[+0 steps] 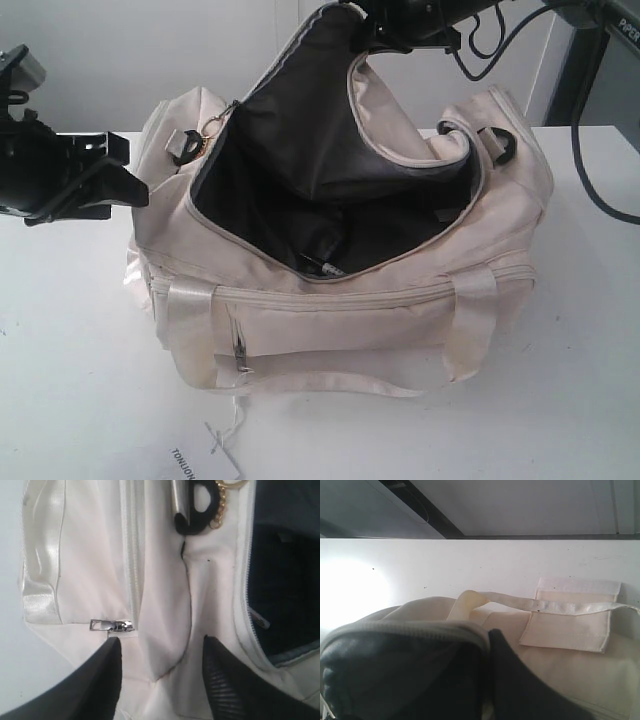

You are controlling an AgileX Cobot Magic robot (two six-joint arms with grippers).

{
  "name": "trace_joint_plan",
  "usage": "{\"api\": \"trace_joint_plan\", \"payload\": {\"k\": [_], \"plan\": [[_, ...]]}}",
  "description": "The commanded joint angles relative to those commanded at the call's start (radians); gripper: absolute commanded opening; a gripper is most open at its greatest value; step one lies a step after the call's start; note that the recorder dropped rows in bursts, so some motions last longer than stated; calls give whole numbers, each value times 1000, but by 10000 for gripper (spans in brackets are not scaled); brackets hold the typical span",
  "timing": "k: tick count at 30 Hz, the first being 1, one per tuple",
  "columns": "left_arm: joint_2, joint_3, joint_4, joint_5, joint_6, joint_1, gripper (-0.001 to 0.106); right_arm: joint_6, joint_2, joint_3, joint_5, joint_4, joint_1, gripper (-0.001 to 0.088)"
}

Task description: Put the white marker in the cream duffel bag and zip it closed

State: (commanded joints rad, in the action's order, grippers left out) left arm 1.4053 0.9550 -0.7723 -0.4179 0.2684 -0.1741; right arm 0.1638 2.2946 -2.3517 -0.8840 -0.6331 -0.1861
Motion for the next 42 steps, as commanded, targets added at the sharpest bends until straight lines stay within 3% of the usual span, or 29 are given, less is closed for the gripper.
{"api": "trace_joint_plan", "payload": {"k": [4,11,15,17,25,42], "plan": [[31,0,-46,11,36,0,544,0,0,0,0,0,0,0],[84,0,-236,-4,201,0,544,0,0,0,2,0,0,0],[107,0,-259,-4,233,0,526,0,0,0,2,0,0,0],[119,0,-259,-4,236,0,466,0,0,0,2,0,0,0],[137,0,-259,3,238,0,0,-42,0,0,-14,-2,0,0],[137,0,-262,2,240,0,0,-30,-85,-13,-211,0,0,0]]}}
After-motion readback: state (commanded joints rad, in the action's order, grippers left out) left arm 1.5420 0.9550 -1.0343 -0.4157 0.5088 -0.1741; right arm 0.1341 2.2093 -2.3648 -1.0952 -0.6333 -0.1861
